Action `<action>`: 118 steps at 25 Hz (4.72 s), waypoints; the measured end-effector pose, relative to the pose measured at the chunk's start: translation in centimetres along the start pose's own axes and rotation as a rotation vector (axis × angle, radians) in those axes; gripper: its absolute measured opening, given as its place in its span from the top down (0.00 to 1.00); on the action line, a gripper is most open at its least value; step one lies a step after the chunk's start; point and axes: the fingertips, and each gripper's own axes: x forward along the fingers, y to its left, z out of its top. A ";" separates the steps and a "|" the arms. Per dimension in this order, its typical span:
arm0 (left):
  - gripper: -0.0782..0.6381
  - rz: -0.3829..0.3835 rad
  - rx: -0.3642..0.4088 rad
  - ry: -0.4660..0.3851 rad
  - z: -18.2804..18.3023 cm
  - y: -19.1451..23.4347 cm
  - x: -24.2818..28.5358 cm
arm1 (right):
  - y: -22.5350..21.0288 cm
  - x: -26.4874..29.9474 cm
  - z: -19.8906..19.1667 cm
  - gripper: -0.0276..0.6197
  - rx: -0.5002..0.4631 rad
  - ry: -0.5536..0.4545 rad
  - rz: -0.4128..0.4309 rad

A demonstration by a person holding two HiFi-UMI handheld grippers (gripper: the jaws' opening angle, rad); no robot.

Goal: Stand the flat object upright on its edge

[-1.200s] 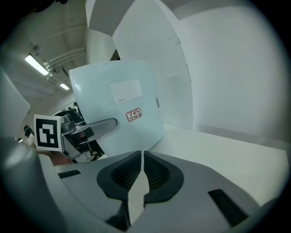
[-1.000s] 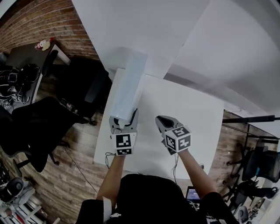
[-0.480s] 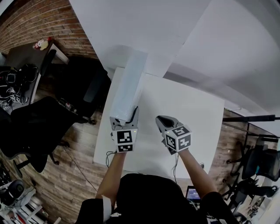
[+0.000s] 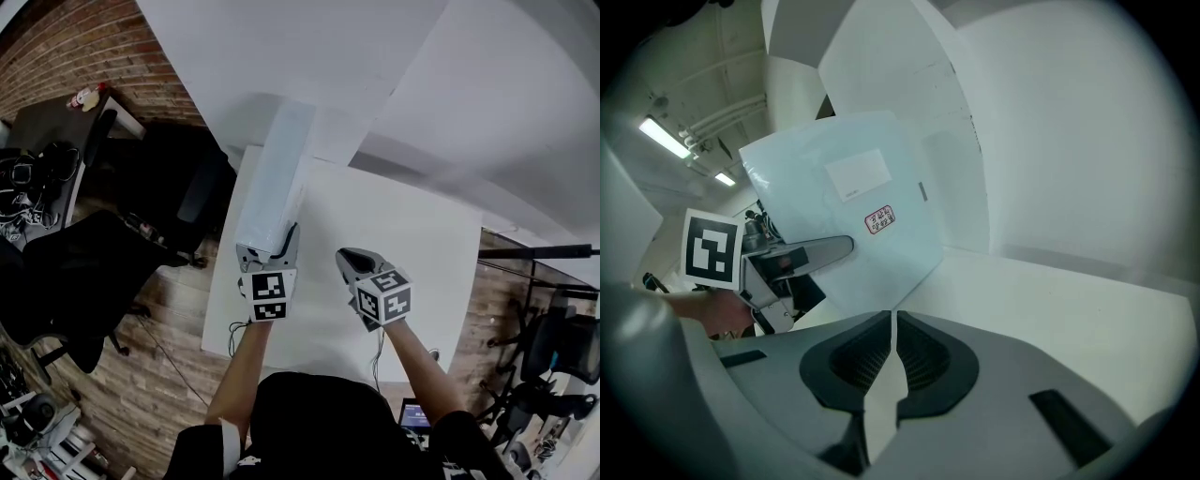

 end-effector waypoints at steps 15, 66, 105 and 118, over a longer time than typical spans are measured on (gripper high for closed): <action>0.48 0.006 0.004 0.004 1.2 -0.3 3.4 | -0.7 0.8 -0.3 0.88 0.014 0.019 0.005; 0.36 -0.008 0.031 -0.041 1.7 -0.9 1.7 | 0.0 -0.2 -0.7 0.88 0.007 0.012 0.013; 0.66 0.010 -0.017 -0.158 8.4 -7.3 -14.5 | 4.0 -11.4 4.0 0.88 -0.121 -0.243 0.021; 0.87 0.045 0.012 -0.245 10.3 -14.2 -19.9 | 5.2 -20.0 4.2 0.88 -0.197 -0.399 0.051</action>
